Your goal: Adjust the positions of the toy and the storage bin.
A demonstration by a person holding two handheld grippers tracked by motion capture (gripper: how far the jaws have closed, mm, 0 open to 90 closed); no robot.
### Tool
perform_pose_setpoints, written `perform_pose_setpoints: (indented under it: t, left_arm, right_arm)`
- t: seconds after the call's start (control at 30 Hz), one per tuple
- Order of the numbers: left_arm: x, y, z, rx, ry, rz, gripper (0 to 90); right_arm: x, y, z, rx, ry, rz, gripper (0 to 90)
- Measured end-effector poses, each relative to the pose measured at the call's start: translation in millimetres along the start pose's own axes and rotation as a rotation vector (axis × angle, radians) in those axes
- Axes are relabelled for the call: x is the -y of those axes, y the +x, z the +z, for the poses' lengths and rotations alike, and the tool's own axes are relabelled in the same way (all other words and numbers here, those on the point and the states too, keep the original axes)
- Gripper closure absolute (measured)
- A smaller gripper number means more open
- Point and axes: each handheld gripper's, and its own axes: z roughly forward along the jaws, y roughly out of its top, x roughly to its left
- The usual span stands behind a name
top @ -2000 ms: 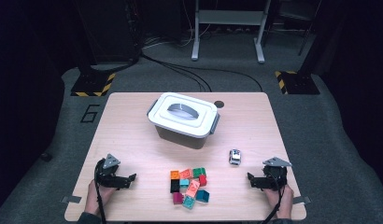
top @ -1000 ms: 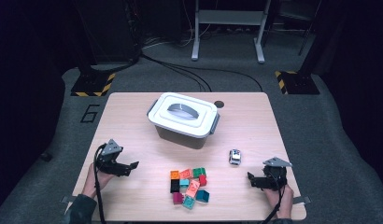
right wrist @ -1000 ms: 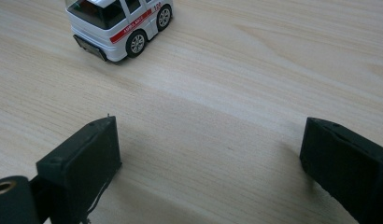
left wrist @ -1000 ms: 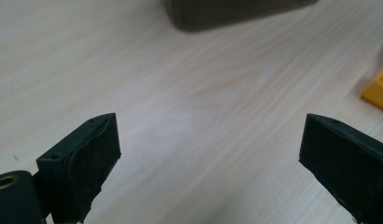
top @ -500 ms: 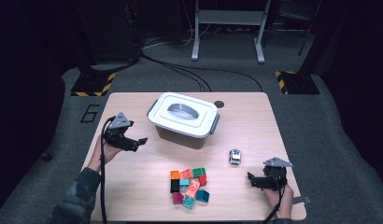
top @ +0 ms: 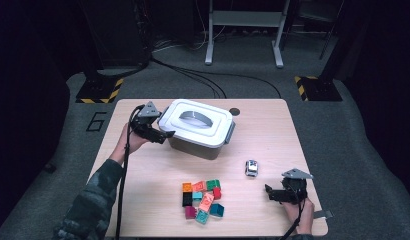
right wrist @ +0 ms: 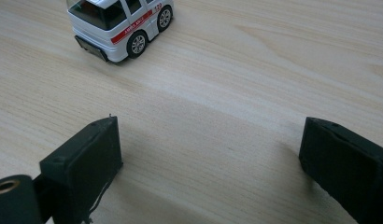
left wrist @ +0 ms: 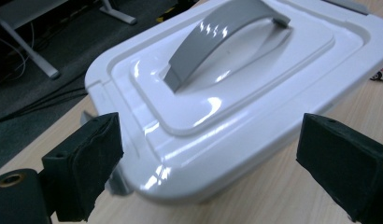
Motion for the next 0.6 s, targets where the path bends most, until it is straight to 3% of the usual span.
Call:
perform_pose_setpoints:
  t: [0.13, 0.33, 0.6]
  left_arm:
    - [-18.7, 4.2, 16.0, 0.010, -0.007, 0.031, 9.1]
    - [-37.2, 8.9, 33.3, 0.045, -0.020, 0.042, 13.8]
    - [-48.0, 13.8, 51.3, 0.069, -0.006, 0.077, 29.1]
  right_arm:
    - [0.0, -0.4, 0.1, -0.001, -0.001, -0.006, 5.0]
    - [0.1, -0.4, 0.0, -0.002, -0.002, -0.007, 5.2]
    - [0.1, -0.4, -0.1, -0.003, -0.003, -0.008, 5.5]
